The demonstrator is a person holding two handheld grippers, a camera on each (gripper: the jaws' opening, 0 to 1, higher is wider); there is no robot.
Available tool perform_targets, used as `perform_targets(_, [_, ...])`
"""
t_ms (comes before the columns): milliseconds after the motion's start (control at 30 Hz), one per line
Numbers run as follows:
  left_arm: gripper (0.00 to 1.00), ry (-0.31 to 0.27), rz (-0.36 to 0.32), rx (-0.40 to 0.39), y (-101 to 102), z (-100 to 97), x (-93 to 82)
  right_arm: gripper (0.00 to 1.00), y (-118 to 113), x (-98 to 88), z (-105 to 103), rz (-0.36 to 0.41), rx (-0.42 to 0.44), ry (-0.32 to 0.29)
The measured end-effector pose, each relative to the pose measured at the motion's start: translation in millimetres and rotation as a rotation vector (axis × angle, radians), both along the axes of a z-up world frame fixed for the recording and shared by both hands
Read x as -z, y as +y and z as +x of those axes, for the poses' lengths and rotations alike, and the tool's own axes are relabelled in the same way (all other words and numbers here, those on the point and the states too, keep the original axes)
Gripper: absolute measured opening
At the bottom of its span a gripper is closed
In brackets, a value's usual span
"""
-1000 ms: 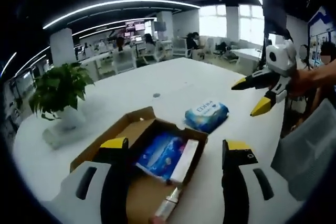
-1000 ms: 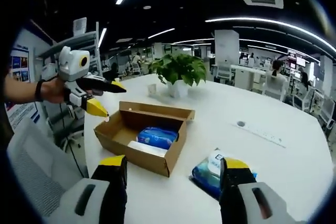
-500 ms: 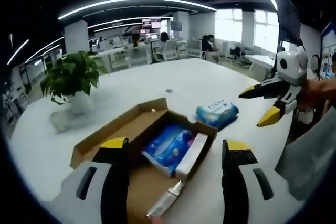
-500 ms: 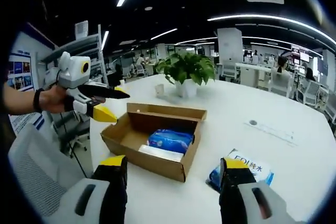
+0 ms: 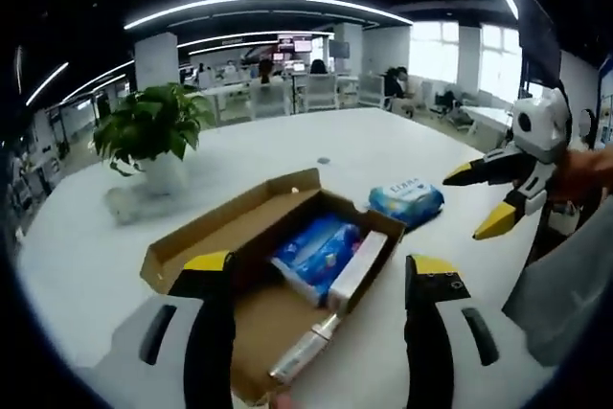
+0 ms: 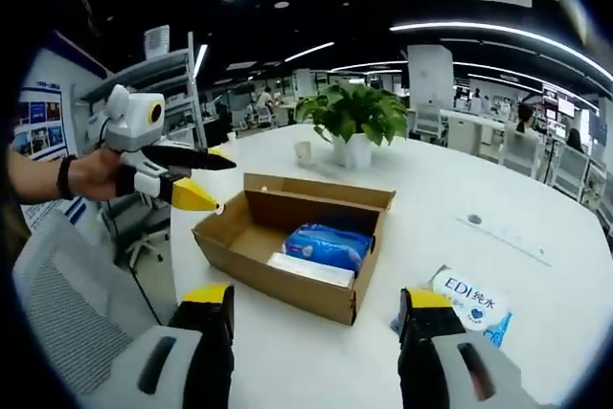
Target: Operate the shoe box by opening the lid, removing the specified soft item, and placing it in the target area until the item is outside and the box remains undamaged.
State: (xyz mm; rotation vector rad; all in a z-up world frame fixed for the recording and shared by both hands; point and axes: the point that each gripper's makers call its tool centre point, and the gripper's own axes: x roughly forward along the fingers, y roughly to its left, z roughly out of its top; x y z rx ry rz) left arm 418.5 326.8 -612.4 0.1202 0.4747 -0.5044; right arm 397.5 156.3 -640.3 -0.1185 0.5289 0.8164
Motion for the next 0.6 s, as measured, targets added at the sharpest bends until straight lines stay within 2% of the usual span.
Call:
perform_targets(300, [0.71,-0.001,-0.027,-0.038,5.1,-3.1,-0.8,0.66,13.4,5.1,1.2,-0.023,-0.027,0.009])
perform_targets(600, [0.71,-0.007,-0.042,-0.060,6.8,-5.3,-1.3,0.65,25.3,6.3,16.4,-0.066,-0.080,0.006])
